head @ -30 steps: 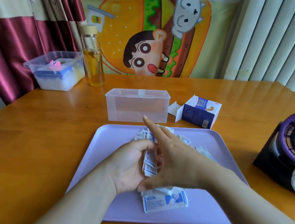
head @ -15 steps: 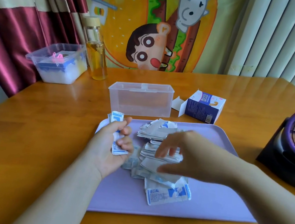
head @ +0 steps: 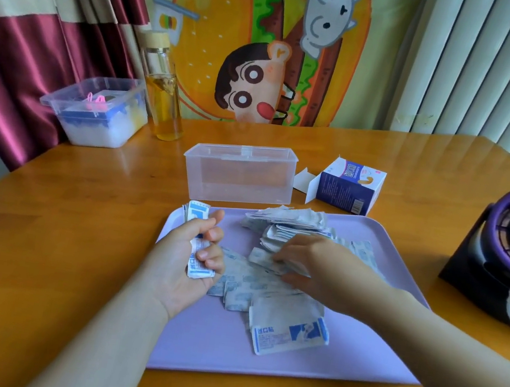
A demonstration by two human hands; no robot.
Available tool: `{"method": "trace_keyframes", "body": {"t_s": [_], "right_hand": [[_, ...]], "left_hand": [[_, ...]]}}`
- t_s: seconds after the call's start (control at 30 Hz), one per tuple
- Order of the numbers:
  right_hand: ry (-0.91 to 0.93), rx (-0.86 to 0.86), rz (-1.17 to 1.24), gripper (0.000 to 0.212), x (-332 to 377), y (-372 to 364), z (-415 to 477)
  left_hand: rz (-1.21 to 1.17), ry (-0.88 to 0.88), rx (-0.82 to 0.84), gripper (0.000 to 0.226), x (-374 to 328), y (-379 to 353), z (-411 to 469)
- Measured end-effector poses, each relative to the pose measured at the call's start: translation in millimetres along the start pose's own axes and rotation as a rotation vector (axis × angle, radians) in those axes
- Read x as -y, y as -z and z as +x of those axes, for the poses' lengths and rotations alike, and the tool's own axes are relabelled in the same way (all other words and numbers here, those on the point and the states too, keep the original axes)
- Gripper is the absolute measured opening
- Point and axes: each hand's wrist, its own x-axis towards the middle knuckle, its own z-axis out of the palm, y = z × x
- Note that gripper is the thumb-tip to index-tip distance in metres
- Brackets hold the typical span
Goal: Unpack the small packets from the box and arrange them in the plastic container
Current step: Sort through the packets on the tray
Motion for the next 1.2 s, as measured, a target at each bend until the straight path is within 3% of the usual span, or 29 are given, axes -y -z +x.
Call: {"method": "trace_keyframes", "body": {"t_s": [0.23,0.37,0.4,0.47,0.53,0.6,0.83,0.97,1.2], "right_hand": [[-0.061,-0.227,0.222,0.024,-8.4,5.6,0.4],[-0.329,-0.433,0.236,0.018,-27.8,29.1,-6.6],[-0.429,-0.419,0.203,0.021,-38.1,33.3,-7.5],[-0.596,-0.222,0.103,0.028,-54.8,39.8,-8.2],[-0.667,0.038,-0.006,0.042,-61.3,41.7,-8.2],[-0.678,0.157,-0.054,0.051,-60.5,39.1,-6.5],[-0.684,0.245,-0.085,0.071,-68.4,32.1,-3.4],[-0.727,0.312,0.023,0.093,-73.9,37.4,-4.2],[-0.822,0.337,0.215,0.094,-79.0,42.4,-5.1]], "left_hand": [[0.056,-0.001,-0.032,0.015,1.4,5.3,7.1],[0.169,-0.090,-0.107,0.025,-4.2,17.8,11.6],[0.212,-0.126,-0.130,0.024,-6.6,20.3,12.0],[0.335,-0.192,-0.197,0.023,-13.8,24.5,16.7],[0.558,-0.234,-0.268,0.021,-23.2,29.1,27.0],[0.869,-0.261,-0.306,0.019,-32.2,34.5,40.1],[1.515,-0.423,-0.283,0.011,-37.8,45.2,74.4],[1.636,-0.393,-0.306,0.052,-26.5,40.9,80.4],[1.707,-0.525,-0.322,0.057,-15.7,45.5,83.1]]}}
